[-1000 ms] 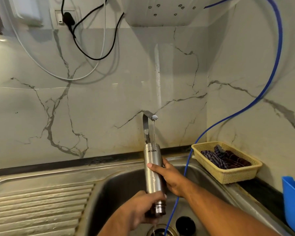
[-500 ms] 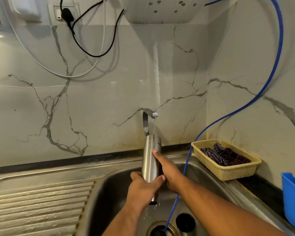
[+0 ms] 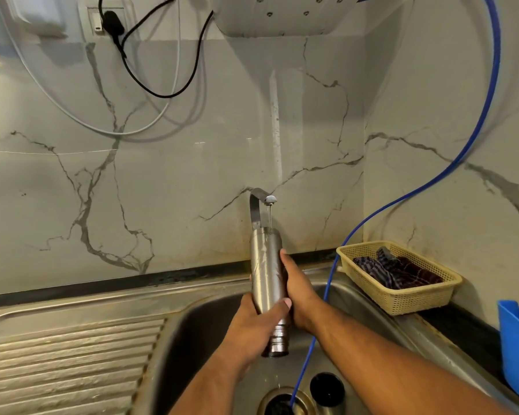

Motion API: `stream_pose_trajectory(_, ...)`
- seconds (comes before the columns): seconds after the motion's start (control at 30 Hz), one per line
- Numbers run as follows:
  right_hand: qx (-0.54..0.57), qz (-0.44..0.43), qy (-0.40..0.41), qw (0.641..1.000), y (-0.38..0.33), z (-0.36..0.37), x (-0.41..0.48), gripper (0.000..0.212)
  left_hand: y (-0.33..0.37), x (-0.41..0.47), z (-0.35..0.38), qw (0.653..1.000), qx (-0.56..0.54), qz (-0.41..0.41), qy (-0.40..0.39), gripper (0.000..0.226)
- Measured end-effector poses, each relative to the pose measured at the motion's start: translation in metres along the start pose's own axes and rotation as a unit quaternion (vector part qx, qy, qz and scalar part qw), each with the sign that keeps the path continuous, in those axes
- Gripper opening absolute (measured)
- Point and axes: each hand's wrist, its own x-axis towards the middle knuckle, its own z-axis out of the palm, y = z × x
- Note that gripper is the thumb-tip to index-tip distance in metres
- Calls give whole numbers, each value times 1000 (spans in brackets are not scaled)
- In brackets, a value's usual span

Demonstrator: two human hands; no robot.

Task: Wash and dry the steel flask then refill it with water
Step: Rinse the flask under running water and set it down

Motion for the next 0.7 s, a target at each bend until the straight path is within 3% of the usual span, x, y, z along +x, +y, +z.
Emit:
stream_pose_trajectory(0.07, -27, -27, 27, 999, 0, 4, 1, 64, -6, 4, 1, 986, 143, 55, 61, 81)
stream_pose_trajectory(0.13, -51, -56, 46, 996, -1, 6, 3, 67, -10, 6, 0, 969, 219, 93, 68, 89)
stream_pose_trajectory(0.27, -76, -100, 58, 990, -6, 0, 5, 69, -4, 3, 1, 994, 91, 55, -14, 78)
stream_pose_trajectory(0.33, -44, -82, 33, 995, -9, -4, 2, 69, 0, 2, -1, 998, -22, 0, -61, 78)
stream_pose_trajectory(0.4, -38, -58, 3, 998, -8, -5, 2, 81, -1, 4, -2, 995, -57, -13, -82, 81)
stream_pose_trajectory(0.5, -75, -66, 8, 995, -8, 1, -2, 77, -6, 5, 0, 997, 67, 41, -5, 74)
stream_pose_trajectory(0.6, -78, -90, 35, 992, -6, 5, 0, 87, -14, 12, -2, 953, 273, 99, 90, 92)
stream_pose_trajectory(0.63, -72, -103, 42, 991, -6, 5, 0, 90, -16, 14, -4, 947, 291, 106, 87, 96)
stream_pose_trajectory(0.7, -55, -112, 48, 991, -8, 2, 1, 93, -15, 16, -6, 971, 218, 91, 44, 91)
